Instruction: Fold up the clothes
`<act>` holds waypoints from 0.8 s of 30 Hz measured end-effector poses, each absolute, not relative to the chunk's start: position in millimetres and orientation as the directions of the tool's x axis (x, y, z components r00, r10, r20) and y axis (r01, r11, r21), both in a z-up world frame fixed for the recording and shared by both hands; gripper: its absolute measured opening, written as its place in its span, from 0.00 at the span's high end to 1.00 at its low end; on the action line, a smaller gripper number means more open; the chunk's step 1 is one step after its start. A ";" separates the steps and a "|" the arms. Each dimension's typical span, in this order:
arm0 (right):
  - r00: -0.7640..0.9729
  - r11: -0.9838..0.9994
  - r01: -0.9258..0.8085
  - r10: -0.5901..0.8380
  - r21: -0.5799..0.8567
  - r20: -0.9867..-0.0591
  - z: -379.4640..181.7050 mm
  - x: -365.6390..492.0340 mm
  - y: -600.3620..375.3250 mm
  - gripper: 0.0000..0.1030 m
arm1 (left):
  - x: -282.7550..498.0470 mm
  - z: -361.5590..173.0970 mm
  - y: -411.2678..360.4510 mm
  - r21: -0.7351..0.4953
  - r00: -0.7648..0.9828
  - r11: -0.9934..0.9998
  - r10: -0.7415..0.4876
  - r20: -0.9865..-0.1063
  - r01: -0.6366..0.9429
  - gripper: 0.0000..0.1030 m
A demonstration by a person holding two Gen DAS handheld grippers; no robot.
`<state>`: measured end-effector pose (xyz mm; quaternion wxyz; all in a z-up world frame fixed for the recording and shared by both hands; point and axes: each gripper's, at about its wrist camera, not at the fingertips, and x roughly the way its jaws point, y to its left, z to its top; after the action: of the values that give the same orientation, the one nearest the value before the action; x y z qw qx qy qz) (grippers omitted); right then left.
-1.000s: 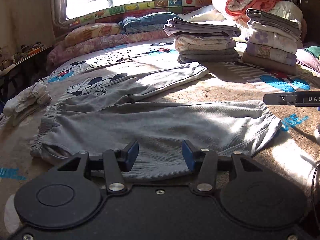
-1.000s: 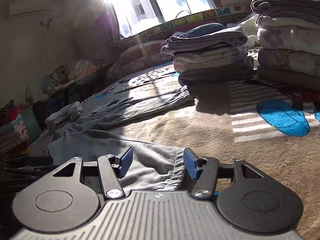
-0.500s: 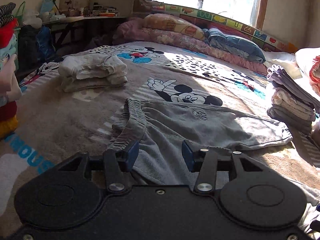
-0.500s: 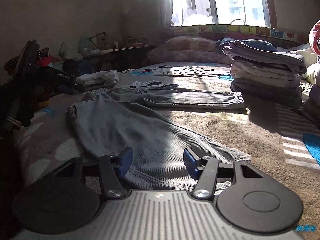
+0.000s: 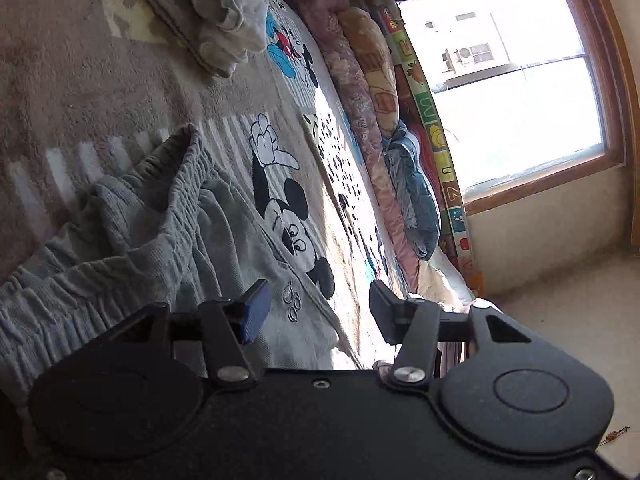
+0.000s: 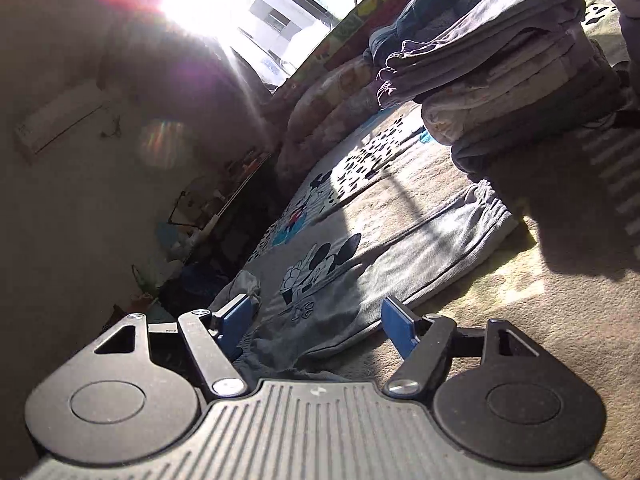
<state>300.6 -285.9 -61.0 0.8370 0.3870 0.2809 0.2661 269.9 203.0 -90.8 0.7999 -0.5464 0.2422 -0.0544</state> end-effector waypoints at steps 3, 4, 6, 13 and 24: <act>0.704 0.583 -0.192 0.643 0.789 -0.303 -73.7 362.9 -269.8 0.30 | 279.7 -98.1 207.1 -0.901 0.873 0.395 -0.359 -0.331 -0.179 0.48; 0.708 0.608 -0.174 0.624 0.774 -0.331 -79.8 379.0 -267.2 0.30 | 281.9 -100.3 209.4 -0.899 0.872 0.397 -0.356 -0.335 -0.183 0.48; 0.715 0.657 -0.137 0.583 0.741 -0.385 -91.8 411.2 -262.1 0.31 | 283.8 -105.5 215.4 -0.906 0.872 0.385 -0.367 -0.325 -0.175 0.48; 0.745 0.815 0.014 0.378 0.579 -0.550 -129.7 445.4 -279.5 0.94 | 284.0 -115.8 226.3 -0.925 0.868 0.342 -0.396 -0.299 -0.163 0.48; 0.766 0.844 -0.056 0.379 0.534 -0.519 -118.4 426.9 -260.6 0.49 | 277.1 -110.2 236.0 -0.956 0.880 0.269 -0.418 -0.224 -0.116 0.43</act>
<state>426.9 -260.6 -118.4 0.9051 0.2523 0.3204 0.1202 277.1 236.0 -110.2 0.7645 -0.5964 0.2238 -0.0987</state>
